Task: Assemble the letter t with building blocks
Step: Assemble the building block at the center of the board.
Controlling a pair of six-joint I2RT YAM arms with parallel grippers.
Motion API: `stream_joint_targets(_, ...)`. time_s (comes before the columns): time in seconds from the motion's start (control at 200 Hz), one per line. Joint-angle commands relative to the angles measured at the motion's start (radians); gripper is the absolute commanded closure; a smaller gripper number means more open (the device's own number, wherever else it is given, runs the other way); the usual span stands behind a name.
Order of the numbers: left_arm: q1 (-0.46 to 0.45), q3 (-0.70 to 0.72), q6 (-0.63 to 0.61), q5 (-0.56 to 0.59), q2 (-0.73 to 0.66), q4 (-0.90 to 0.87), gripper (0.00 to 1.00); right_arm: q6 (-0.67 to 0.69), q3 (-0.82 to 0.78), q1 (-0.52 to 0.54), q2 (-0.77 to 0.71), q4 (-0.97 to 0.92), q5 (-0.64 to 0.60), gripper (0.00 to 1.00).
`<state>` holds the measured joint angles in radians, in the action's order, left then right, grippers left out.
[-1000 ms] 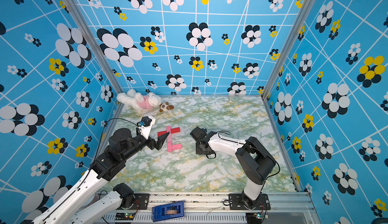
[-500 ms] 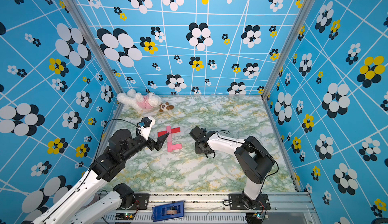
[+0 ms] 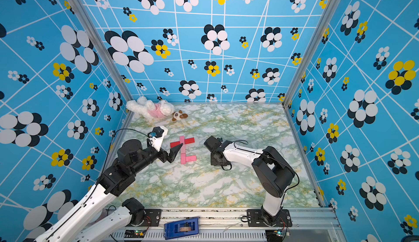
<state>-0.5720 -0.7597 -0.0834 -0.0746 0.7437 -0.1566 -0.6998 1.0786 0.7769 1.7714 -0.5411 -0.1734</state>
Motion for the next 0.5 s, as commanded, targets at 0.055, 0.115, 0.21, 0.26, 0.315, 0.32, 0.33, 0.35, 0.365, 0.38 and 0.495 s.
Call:
stream_joint_targets(0.055,-0.007,0.013,-0.019,0.002,-0.015,-0.009,0.01,-0.018,0.012,0.001,0.030,-0.031,-0.009,0.79)
stream_joint_targets(0.115,-0.008,0.013,-0.019,0.003,-0.015,-0.008,0.01,-0.019,0.015,0.001,0.029,-0.032,-0.008,0.76)
stream_joint_targets(0.21,-0.008,0.013,-0.019,0.003,-0.014,-0.009,0.01,-0.021,0.016,0.001,0.026,-0.032,-0.005,0.72)
stream_joint_targets(0.26,-0.009,0.013,-0.019,0.002,-0.014,-0.009,0.01,-0.024,0.018,0.002,0.023,-0.032,-0.004,0.68)
stream_joint_targets(0.315,-0.009,0.013,-0.018,0.002,-0.013,-0.009,0.01,-0.026,0.019,0.001,0.020,-0.033,-0.004,0.65)
stream_joint_targets(0.32,-0.009,0.013,-0.017,0.002,-0.013,-0.009,0.01,-0.026,0.020,0.001,0.020,-0.033,-0.005,0.65)
stream_joint_targets(0.33,-0.009,0.013,-0.018,0.003,-0.013,-0.009,0.01,-0.027,0.020,0.001,0.019,-0.033,-0.005,0.65)
stream_joint_targets(0.35,-0.008,0.013,-0.018,0.003,-0.014,-0.009,0.01,-0.028,0.022,0.001,0.019,-0.035,-0.007,0.64)
stream_joint_targets(0.365,-0.009,0.013,-0.018,0.003,-0.015,-0.009,0.01,-0.029,0.024,0.001,0.018,-0.036,-0.008,0.63)
stream_joint_targets(0.38,-0.009,0.013,-0.018,0.003,-0.014,-0.009,0.01,-0.029,0.023,0.001,0.018,-0.037,-0.009,0.62)
stream_joint_targets(0.495,-0.009,0.013,-0.018,0.003,-0.015,-0.011,0.01,-0.032,0.029,0.000,0.012,-0.047,-0.018,0.57)
